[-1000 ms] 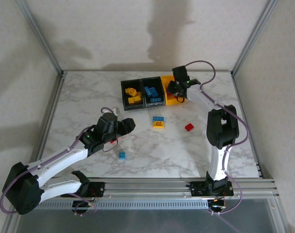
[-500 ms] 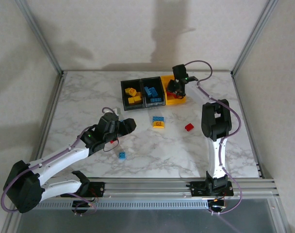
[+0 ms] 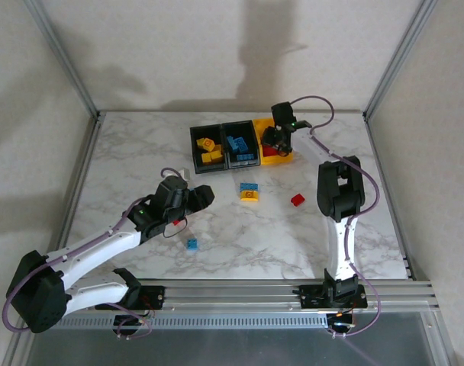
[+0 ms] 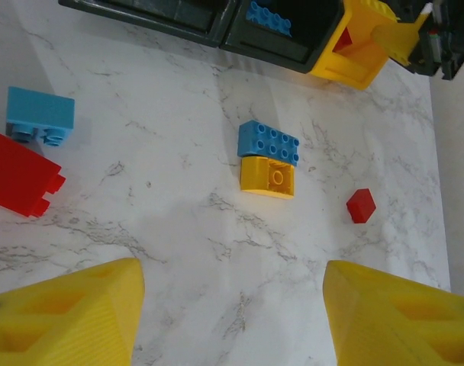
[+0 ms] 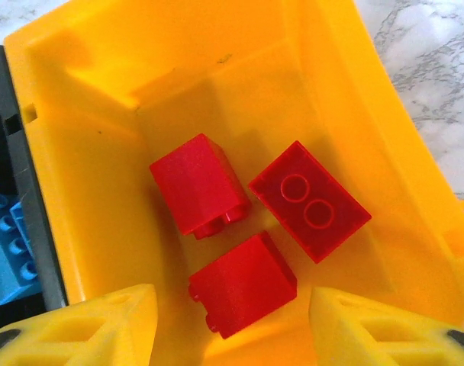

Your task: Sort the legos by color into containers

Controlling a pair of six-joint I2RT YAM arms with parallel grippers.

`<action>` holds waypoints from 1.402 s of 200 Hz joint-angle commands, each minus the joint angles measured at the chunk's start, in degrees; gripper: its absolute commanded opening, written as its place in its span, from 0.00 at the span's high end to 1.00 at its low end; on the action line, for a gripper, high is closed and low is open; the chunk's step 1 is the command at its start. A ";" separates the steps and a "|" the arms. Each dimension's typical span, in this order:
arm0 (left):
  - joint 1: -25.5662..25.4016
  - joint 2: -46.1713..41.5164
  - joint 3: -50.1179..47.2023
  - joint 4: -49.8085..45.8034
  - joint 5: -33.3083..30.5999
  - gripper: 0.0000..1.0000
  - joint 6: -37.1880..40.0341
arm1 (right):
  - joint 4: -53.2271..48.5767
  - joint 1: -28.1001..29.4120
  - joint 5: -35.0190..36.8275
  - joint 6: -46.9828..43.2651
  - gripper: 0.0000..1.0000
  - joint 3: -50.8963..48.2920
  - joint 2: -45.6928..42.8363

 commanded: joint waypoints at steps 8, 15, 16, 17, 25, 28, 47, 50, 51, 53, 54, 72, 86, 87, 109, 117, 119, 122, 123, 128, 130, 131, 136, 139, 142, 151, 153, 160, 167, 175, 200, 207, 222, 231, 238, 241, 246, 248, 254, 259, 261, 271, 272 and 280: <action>-0.59 -0.55 1.92 -5.23 -4.42 0.36 -1.29 | 2.22 1.22 -0.27 -0.91 0.45 -6.00 -11.39; -0.52 -0.64 1.93 -6.35 -5.30 0.37 -1.47 | 3.01 1.64 -0.40 -0.91 0.45 -8.31 -13.80; -0.52 -0.66 2.00 -6.49 -5.48 0.36 -1.51 | 3.08 1.71 -0.42 -0.91 0.45 -8.64 -14.13; -0.52 -0.58 2.03 -6.65 -5.57 0.37 -1.58 | 3.16 1.79 -0.44 -0.91 0.45 -8.98 -14.51; -0.43 -0.84 1.98 -7.62 -6.35 0.37 -1.41 | 3.85 2.38 -0.58 -0.91 0.45 -11.61 -17.19; -0.41 -0.93 1.98 -7.89 -6.62 0.37 -1.26 | 4.16 2.62 -0.57 -0.91 0.45 -12.35 -18.24; -0.16 -1.21 2.64 -10.18 -8.44 0.37 0.62 | 5.92 4.58 -1.20 -0.91 0.45 -19.78 -25.08; -0.04 -1.21 2.86 -10.75 -8.96 0.37 1.08 | 6.02 4.83 -1.21 -0.89 0.45 -20.42 -25.66; -0.06 -1.21 2.95 -10.93 -9.16 0.37 1.21 | 6.08 4.94 -1.27 -0.86 0.45 -20.71 -25.95; -0.01 -1.14 3.14 -11.45 -9.63 0.37 1.47 | 6.19 5.16 -1.44 -0.90 0.45 -21.37 -26.58; 0.00 -1.09 3.26 -11.63 -9.84 0.37 1.58 | 6.33 5.42 -1.55 -0.91 0.45 -22.07 -27.18; 1.20 -0.37 4.79 -14.59 -12.07 0.36 4.59 | 7.68 8.12 -2.26 -1.44 0.45 -27.98 -32.48; 2.71 1.55 6.10 -15.72 -10.84 0.35 8.07 | 7.81 10.54 -2.87 -2.13 0.45 -31.88 -36.06; 2.86 1.71 6.19 -15.84 -10.62 0.35 8.35 | 7.81 10.69 -2.93 -2.14 0.45 -32.16 -36.29; 5.82 6.78 10.31 -19.52 -9.10 0.35 13.26 | 8.04 13.55 -5.43 -1.45 0.45 -39.03 -42.26; 6.64 8.15 11.77 -20.60 -9.47 0.35 14.71 | 8.66 14.35 -7.47 -1.27 0.44 -42.16 -44.74; 6.86 8.38 12.05 -20.74 -9.51 0.35 14.99 | 8.99 14.55 -8.00 -1.20 0.44 -42.95 -45.34; 7.27 8.83 12.42 -20.89 -9.46 0.35 15.50 | 9.49 14.79 -8.86 -1.11 0.44 -44.22 -46.39; 7.38 8.95 12.51 -20.93 -9.40 0.35 15.67 | 9.66 14.88 -9.18 -1.10 0.44 -44.66 -46.77; 7.94 9.55 13.05 -20.96 -8.85 0.35 16.61 | 10.59 15.21 -10.71 -0.85 0.42 -46.77 -48.51; 8.12 9.81 13.18 -20.90 -8.59 0.34 16.89 | 10.97 15.33 -11.43 -0.76 0.42 -47.58 -49.23; 8.24 9.97 13.29 -20.89 -8.53 0.34 17.03 | 11.19 15.37 -11.78 -0.71 0.42 -48.00 -49.55; 8.89 10.66 13.67 -20.87 -7.99 0.34 17.76 | 12.16 15.56 -13.90 -0.42 0.41 -49.96 -51.13; 9.27 11.03 13.89 -20.95 -7.76 0.34 18.12 | 12.85 15.70 -15.13 -0.28 0.41 -51.00 -52.03; 9.53 11.54 14.11 -20.96 -7.60 0.34 18.45 | 13.56 15.82 -16.26 -0.15 0.40 -52.11 -52.87; 10.15 13.27 14.71 -21.00 -6.65 0.34 19.99 | 15.29 16.30 -19.33 0.37 0.40 -54.96 -55.11; 10.26 13.75 14.83 -21.08 -6.65 0.34 20.27 | 15.64 16.51 -19.89 0.46 0.40 -55.54 -55.56; 10.54 15.37 15.38 -21.52 -7.21 0.33 20.89 | 16.66 17.31 -21.06 0.58 0.39 -57.19 -56.98; 10.64 16.95 16.11 -21.96 -7.94 0.33 21.64 | 17.37 18.22 -21.35 0.58 0.38 -58.31 -57.96; 10.65 19.00 16.83 -22.26 -8.04 0.32 22.76 | 18.06 19.39 -21.62 0.58 0.36 -59.41 -58.98; 10.82 24.31 19.48 -22.36 -6.81 0.30 25.47 | 17.95 21.98 -21.06 0.50 0.36 -60.22 -59.15; 10.82 25.75 20.37 -22.49 -6.67 0.30 26.07 | 17.64 22.08 -20.72 0.33 0.36 -60.14 -58.88; 10.82 28.86 21.93 -22.65 -7.37 0.30 26.85 | 17.40 22.17 -19.90 0.23 0.37 -60.03 -58.59; 10.82 30.65 22.59 -22.59 -7.91 0.30 27.25 | 17.56 22.22 -20.09 0.23 0.37 -60.03 -58.67; 10.82 31.90 23.08 -22.55 -8.07 0.30 27.54 | 17.74 22.22 -20.32 0.30 0.37 -60.12 -58.80; 10.82 32.30 23.33 -22.44 -7.93 0.30 27.72 | 17.82 22.26 -20.31 0.33 0.37 -60.11 -58.85; 10.82 33.24 23.69 -22.45 -7.69 0.30 28.01 | 17.79 22.26 -20.17 0.33 0.37 -60.20 -58.88; 10.82 33.59 23.79 -22.45 -7.55 0.30 28.12 | 17.73 22.26 -20.10 0.32 0.37 -60.21 -58.94; 10.82 34.52 24.30 -22.54 -7.38 0.30 28.32 | 17.67 22.26 -19.91 0.32 0.37 -60.14 -58.86; 10.76 35.17 24.73 -22.75 -7.27 0.30 28.37 | 17.64 22.26 -19.81 0.23 0.37 -60.24 -58.84; 10.70 35.40 24.85 -22.79 -7.27 0.30 28.40 | 17.59 22.26 -19.75 0.23 0.37 -60.33 -58.84; 10.52 35.94 25.31 -22.87 -7.12 0.30 28.50 | 17.40 22.26 -19.57 0.23 0.37 -60.45 -58.63; 10.49 35.96 25.33 -22.88 -7.09 0.30 28.50 | 17.40 22.26 -19.59 0.28 0.37 -60.46 -58.60; 10.48 35.97 25.35 -22.83 -6.45 0.30 28.77 | 17.38 22.26 -19.53 0.36 0.37 -60.58 -58.50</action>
